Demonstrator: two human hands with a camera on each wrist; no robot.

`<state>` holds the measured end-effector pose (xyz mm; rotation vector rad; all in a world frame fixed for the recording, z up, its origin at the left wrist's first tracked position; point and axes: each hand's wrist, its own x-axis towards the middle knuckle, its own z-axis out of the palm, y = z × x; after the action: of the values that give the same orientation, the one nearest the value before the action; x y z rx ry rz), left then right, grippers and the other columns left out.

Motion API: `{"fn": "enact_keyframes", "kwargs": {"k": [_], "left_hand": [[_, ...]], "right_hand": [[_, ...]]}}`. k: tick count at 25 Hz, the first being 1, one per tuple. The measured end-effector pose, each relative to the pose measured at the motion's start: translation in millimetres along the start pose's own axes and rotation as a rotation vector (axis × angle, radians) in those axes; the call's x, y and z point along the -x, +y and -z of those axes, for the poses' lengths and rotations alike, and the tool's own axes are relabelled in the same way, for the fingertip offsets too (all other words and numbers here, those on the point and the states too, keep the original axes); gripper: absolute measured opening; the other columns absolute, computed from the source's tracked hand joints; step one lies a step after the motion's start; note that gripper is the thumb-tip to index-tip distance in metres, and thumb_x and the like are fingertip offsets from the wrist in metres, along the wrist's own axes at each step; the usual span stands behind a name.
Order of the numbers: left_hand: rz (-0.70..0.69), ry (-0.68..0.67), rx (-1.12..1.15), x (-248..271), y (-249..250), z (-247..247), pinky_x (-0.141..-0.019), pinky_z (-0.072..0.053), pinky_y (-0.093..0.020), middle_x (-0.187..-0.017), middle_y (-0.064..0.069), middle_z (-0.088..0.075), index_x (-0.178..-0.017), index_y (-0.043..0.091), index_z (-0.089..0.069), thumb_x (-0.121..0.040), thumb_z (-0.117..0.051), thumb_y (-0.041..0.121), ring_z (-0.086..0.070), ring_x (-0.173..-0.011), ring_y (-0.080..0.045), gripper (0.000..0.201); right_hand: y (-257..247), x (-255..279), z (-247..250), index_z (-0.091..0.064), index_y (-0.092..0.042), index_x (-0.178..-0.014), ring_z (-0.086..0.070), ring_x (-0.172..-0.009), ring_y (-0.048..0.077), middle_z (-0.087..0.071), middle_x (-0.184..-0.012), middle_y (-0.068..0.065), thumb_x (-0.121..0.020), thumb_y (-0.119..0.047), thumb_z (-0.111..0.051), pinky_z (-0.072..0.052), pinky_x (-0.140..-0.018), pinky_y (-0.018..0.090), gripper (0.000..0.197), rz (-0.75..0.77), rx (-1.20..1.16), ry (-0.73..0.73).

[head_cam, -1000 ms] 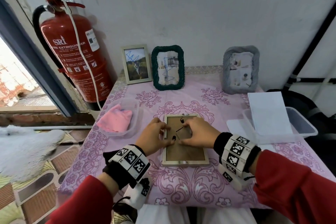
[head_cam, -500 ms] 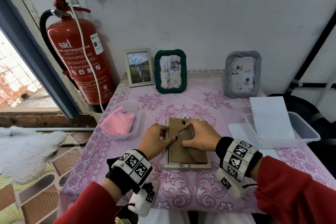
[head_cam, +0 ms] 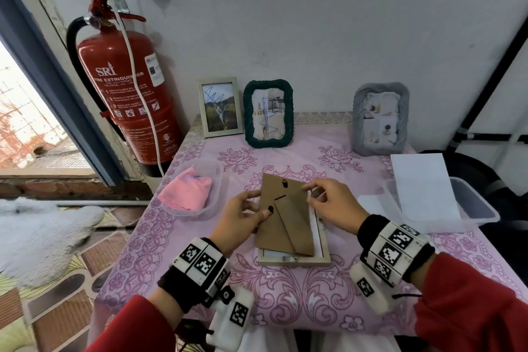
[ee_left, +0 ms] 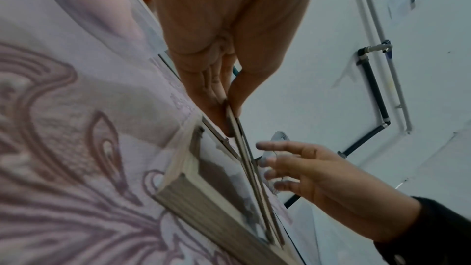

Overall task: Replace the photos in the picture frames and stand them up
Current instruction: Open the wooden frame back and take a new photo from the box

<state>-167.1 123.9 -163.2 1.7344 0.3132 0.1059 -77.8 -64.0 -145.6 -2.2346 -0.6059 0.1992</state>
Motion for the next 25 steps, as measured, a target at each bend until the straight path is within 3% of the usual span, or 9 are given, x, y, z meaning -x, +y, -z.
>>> {"fn": "enact_keyframes", "kwargs": {"k": [3,7,9,11,14,16,19,23,25], "left_hand": [[-0.024,0.093,0.000,1,-4,15,-0.053,-0.050,-0.018,-0.080,-0.007,-0.056,-0.128,0.011,-0.051,-0.086,-0.063,0.002,-0.058,-0.070,-0.015,0.045],[0.002,0.150,0.063,3,-14,38,-0.048,-0.049,-0.015,-0.073,-0.007,-0.058,-0.128,0.006,-0.051,-0.086,-0.061,-0.002,-0.059,-0.066,-0.013,0.044],[0.008,0.180,0.051,4,-21,45,-0.047,-0.048,-0.015,-0.071,-0.004,-0.060,-0.127,0.005,-0.052,-0.085,-0.061,-0.003,-0.059,-0.064,-0.011,0.044],[0.004,0.209,0.029,3,-26,50,-0.048,-0.048,-0.015,-0.070,-0.004,-0.060,-0.128,0.004,-0.052,-0.085,-0.061,-0.002,-0.057,-0.065,-0.013,0.044],[0.008,0.260,0.027,0,-29,59,-0.045,-0.046,-0.013,-0.069,-0.002,-0.060,-0.128,0.002,-0.052,-0.085,-0.061,-0.003,-0.057,-0.058,-0.008,0.044],[0.004,0.274,0.005,1,-31,64,-0.044,-0.045,-0.011,-0.067,-0.001,-0.059,-0.127,0.001,-0.052,-0.085,-0.060,-0.004,-0.058,-0.053,-0.001,0.043],[0.007,0.280,-0.074,3,-34,71,-0.051,-0.045,-0.014,-0.065,-0.001,-0.055,-0.127,0.002,-0.053,-0.085,-0.060,-0.004,-0.054,-0.061,-0.009,0.043],[0.037,0.237,-0.177,7,-38,74,-0.062,-0.041,-0.025,-0.065,-0.003,-0.050,-0.126,0.006,-0.056,-0.086,-0.061,-0.001,-0.048,-0.066,-0.015,0.042],[0.051,0.221,-0.203,8,-38,73,-0.064,-0.042,-0.027,-0.068,-0.005,-0.052,-0.126,0.007,-0.056,-0.086,-0.061,0.000,-0.050,-0.067,-0.017,0.041]], "right_hand": [[10,0,11,-0.052,-0.006,-0.124,-0.053,-0.086,0.019,-0.056,-0.102,0.013,-0.082,-0.014,-0.067,-0.038,-0.072,0.022,0.045,-0.075,0.109,-0.037],[18,7,8,-0.034,-0.011,-0.136,-0.055,-0.079,0.014,-0.053,-0.089,-0.001,-0.077,-0.031,-0.074,-0.039,-0.063,0.022,0.075,-0.185,0.167,-0.256],[22,7,5,-0.032,-0.012,-0.137,-0.058,-0.068,0.012,-0.055,-0.078,-0.005,-0.078,-0.025,-0.074,-0.043,-0.054,0.019,0.074,-0.215,0.104,-0.278],[23,8,3,-0.031,-0.014,-0.135,-0.062,-0.056,0.015,-0.055,-0.075,0.002,-0.079,-0.015,-0.072,-0.054,-0.049,0.029,0.069,-0.284,-0.044,-0.273],[23,9,3,-0.032,-0.017,-0.135,-0.063,-0.047,0.017,-0.053,-0.077,0.007,-0.081,-0.006,-0.068,-0.058,-0.050,0.041,0.066,-0.333,-0.179,-0.279],[23,9,3,-0.032,-0.017,-0.135,-0.063,-0.048,0.018,-0.052,-0.076,0.008,-0.082,-0.005,-0.067,-0.058,-0.051,0.044,0.064,-0.334,-0.179,-0.279],[24,9,7,-0.034,-0.018,-0.135,-0.063,-0.051,0.020,-0.050,-0.078,0.007,-0.081,-0.004,-0.066,-0.058,-0.052,0.045,0.064,-0.352,-0.180,-0.277],[28,8,11,-0.035,-0.015,-0.134,-0.062,-0.070,0.028,-0.047,-0.079,0.001,-0.080,-0.008,-0.068,-0.057,-0.071,0.054,0.064,-0.337,-0.116,-0.261],[30,10,11,-0.036,-0.016,-0.134,-0.061,-0.069,0.028,-0.048,-0.078,0.002,-0.080,-0.007,-0.068,-0.056,-0.071,0.056,0.063,-0.339,-0.144,-0.257]]}}
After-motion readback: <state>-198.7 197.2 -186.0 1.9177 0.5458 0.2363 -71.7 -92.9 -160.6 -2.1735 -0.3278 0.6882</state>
